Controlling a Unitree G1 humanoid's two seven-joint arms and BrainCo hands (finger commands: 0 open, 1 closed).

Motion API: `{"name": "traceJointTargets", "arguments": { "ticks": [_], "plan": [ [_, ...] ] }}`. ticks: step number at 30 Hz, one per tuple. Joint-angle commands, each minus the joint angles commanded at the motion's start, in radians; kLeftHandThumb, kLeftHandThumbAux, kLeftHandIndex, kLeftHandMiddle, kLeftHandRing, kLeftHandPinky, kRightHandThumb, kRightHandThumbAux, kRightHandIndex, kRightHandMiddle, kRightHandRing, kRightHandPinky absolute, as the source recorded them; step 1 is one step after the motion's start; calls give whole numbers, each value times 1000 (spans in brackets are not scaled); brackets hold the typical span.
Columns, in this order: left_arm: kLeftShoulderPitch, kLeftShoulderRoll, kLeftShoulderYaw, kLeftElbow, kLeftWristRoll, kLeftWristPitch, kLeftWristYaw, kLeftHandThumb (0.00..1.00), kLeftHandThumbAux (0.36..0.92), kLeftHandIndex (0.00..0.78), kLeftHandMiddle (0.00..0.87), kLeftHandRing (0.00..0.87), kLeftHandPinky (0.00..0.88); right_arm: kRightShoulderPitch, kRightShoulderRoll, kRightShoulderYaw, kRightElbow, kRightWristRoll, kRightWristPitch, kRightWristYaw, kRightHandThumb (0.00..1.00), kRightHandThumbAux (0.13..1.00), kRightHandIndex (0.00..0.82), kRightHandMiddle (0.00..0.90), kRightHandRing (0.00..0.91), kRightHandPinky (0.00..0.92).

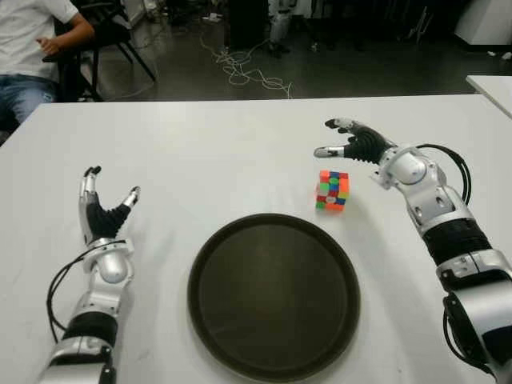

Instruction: Pick up the Rubik's Cube and put it in the plate

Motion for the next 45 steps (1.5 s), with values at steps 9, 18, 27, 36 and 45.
{"name": "traceJointTargets", "arguments": {
  "ticks": [9,18,27,36,45],
  "plan": [
    [0,-1,-1,-3,2,8,3,0,678,12,20,0,19,7,1,4,27,2,-38,-15,0,488,0,0,0,0],
    [1,-6,5,-13,-8,23,-2,0,679,6,10,0,9,50,7,23,-9,-19,-76,-52,0,473,0,0,0,0],
    [-1,-6,9,-14,-12,36,1,0,673,10,19,0,10,65,9,34,-15,-25,-67,-48,0,478,0,0,0,0],
    [1,-2,4,-15,-3,40,7,0,677,19,23,6,13,79,11,47,-4,-37,-74,-59,0,493,0,0,0,1],
    [0,1,2,-10,2,37,13,0,688,21,26,12,22,91,15,41,-9,-16,-84,-38,0,494,0,3,16,23]
  ]
}}
